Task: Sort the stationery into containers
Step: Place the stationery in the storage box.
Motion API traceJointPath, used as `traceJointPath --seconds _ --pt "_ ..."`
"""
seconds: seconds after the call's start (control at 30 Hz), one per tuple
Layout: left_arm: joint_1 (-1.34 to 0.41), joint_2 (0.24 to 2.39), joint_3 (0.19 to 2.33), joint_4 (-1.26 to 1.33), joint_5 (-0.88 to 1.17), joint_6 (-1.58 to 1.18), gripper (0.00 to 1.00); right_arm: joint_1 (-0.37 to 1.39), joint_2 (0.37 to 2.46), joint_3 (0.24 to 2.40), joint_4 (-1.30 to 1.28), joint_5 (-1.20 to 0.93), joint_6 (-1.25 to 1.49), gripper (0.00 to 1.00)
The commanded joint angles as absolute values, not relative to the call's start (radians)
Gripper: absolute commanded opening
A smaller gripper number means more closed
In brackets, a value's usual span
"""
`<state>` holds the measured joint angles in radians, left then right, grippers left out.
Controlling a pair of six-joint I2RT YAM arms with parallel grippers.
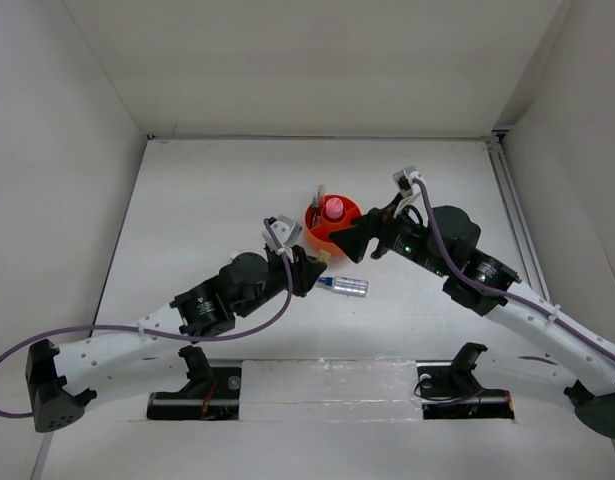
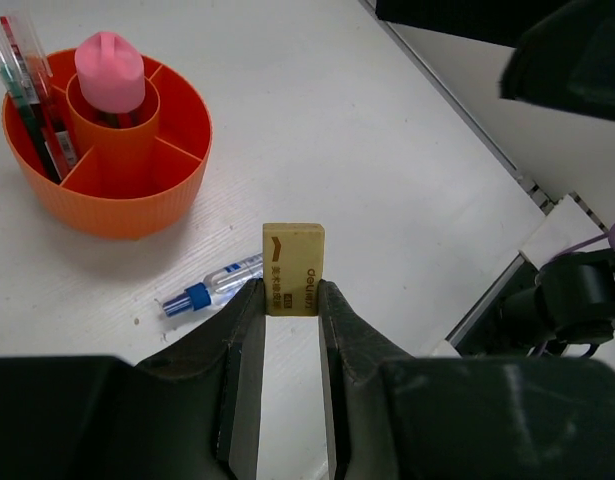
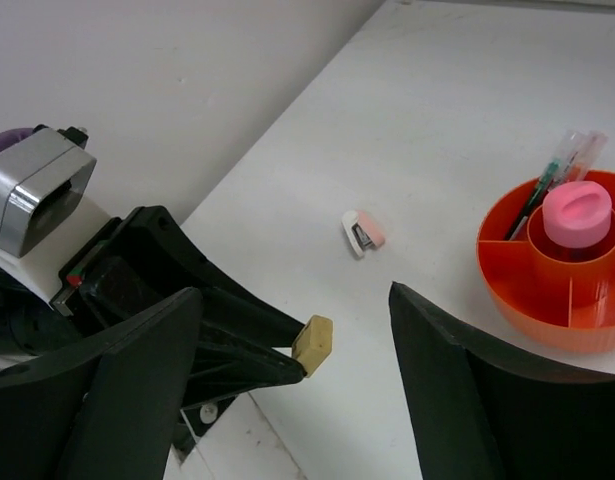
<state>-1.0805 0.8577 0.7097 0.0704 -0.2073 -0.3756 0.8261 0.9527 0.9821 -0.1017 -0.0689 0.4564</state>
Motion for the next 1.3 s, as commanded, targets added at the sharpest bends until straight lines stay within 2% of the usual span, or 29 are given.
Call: traceJointPath --seconds 0.0,0.1,0.53,0.77,0.93,1.17,1.23,1.27 --pt "-1.085 0.825 0.765 0.114 -0.178 -0.325 0.00 0.824 0.943 0.991 -0.028 -0.114 0.476 0.80" --pt "-1.085 0.825 0.776 0.114 -0.169 -0.325 0.00 0.824 0.962 0.982 -0.028 -0.126 0.485 0.66" --pt "-1.085 0.828 0.821 0.081 -0.160 -0.296 0.00 0.824 1.028 0.953 0.001 -0.170 0.535 0.66" --pt "-1.085 0.808 0.821 0.091 -0.187 -0.287 0.00 0.842 1.019 0.933 0.023 -0.215 0.554 0.58" --pt "-1.085 0.808 0.811 0.091 -0.187 -0.287 0.00 0.862 1.019 0.923 0.032 -0.215 0.565 0.58" --pt "-1.085 0.808 0.811 0.091 -0.187 -0.287 0.00 0.862 1.028 0.914 0.051 -0.224 0.574 0.52" --pt "-1.085 0.799 0.811 0.091 -0.187 -0.287 0.00 0.862 1.028 0.914 0.060 -0.224 0.574 0.49" --pt "-1.085 0.799 0.811 0.091 -0.187 -0.287 0.00 0.862 1.028 0.914 0.060 -0.224 0.574 0.44"
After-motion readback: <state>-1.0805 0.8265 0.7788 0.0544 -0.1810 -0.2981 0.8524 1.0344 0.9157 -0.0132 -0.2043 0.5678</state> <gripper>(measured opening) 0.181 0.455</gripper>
